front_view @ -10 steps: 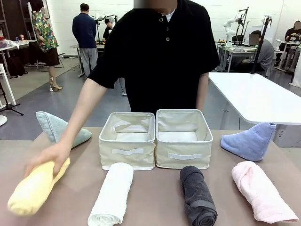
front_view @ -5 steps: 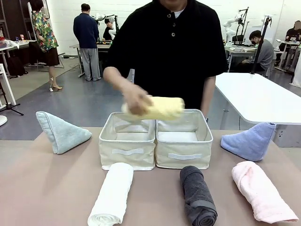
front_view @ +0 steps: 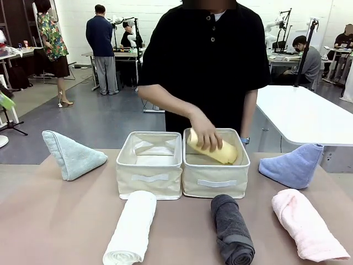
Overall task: Sort the towels based on their folding style.
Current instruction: Pick up one triangle-folded towel and place it in the left Fabric basket.
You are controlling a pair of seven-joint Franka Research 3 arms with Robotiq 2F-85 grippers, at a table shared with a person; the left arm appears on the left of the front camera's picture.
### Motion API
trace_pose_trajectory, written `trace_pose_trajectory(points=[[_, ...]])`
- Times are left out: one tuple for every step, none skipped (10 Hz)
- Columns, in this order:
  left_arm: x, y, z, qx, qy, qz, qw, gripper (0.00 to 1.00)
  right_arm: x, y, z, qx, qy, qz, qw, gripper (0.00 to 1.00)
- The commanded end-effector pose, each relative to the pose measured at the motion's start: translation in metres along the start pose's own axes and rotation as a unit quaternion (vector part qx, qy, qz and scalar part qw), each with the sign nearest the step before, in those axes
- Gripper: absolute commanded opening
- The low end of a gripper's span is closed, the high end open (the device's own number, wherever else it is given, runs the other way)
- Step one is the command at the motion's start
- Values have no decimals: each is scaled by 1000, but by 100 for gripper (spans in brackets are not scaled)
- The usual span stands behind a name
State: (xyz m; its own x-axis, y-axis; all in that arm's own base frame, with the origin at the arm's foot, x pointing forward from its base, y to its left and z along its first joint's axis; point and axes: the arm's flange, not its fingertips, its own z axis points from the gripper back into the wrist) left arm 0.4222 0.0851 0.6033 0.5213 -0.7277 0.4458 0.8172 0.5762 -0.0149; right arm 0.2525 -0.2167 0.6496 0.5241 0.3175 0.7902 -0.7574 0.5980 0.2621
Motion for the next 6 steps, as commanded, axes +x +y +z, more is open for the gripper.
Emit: trace_pose_trajectory(points=[[12, 10, -44, 61, 103, 28, 992, 100, 2, -2, 1, 8, -11, 10, 1000, 100], [16, 17, -65, 88, 119, 36, 988, 100, 2, -2, 1, 8, -11, 10, 1000, 100], [20, 23, -79, 104, 118, 47, 986, 100, 2, -2, 1, 8, -11, 10, 1000, 100], [23, 32, -97, 108, 119, 56, 985, 100, 2, -2, 1, 8, -11, 10, 1000, 100], [24, 40, -107, 104, 121, 63, 985, 100, 2, -2, 1, 8, -11, 10, 1000, 100], [24, 49, -112, 101, 110, 64, 987, 100, 2, -2, 1, 8, -11, 10, 1000, 100]])
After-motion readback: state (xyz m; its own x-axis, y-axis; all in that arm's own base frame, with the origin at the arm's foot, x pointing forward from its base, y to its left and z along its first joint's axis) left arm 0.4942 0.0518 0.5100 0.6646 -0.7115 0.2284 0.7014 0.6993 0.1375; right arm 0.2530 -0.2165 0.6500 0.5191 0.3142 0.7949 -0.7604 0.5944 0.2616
